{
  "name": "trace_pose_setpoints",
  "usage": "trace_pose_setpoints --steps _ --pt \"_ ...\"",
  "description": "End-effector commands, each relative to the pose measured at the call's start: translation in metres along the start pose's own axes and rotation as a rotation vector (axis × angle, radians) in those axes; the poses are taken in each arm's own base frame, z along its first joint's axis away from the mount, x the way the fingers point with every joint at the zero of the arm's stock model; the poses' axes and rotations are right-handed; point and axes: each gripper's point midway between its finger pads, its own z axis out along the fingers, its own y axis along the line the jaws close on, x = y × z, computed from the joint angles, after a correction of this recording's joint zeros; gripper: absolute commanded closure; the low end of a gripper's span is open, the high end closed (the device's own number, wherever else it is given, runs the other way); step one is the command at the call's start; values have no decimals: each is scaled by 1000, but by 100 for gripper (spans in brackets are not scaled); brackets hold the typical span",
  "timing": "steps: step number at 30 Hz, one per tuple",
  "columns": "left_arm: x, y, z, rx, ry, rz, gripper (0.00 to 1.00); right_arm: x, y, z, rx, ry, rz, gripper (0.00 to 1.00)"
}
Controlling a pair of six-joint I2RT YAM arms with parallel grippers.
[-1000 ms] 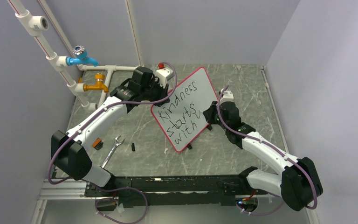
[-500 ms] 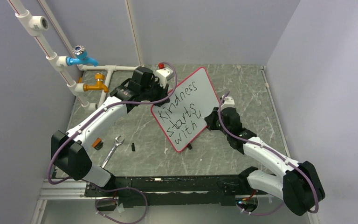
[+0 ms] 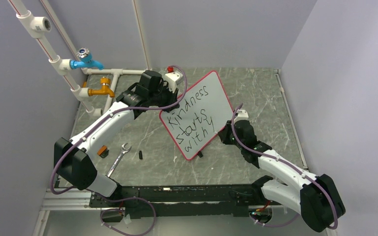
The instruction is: Write a sentence on the whiteboard
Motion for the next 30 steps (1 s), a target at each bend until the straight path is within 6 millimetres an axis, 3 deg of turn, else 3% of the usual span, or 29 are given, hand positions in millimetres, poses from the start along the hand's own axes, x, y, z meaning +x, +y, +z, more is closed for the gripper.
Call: trace_pose_setpoints --steps 1,10,19,30 --pt "63 23 1 -110 237 94 100 -2 4 -3 -23 -14 22 100" --pt "62 22 0 -111 233 95 100 -2 13 -1 -58 -6 37 100" --pt "61 22 -1 -113 231 96 100 -18 27 -1 -103 -25 46 100" --pt "61 22 -2 -113 230 97 100 -40 54 -18 -232 -79 42 100"
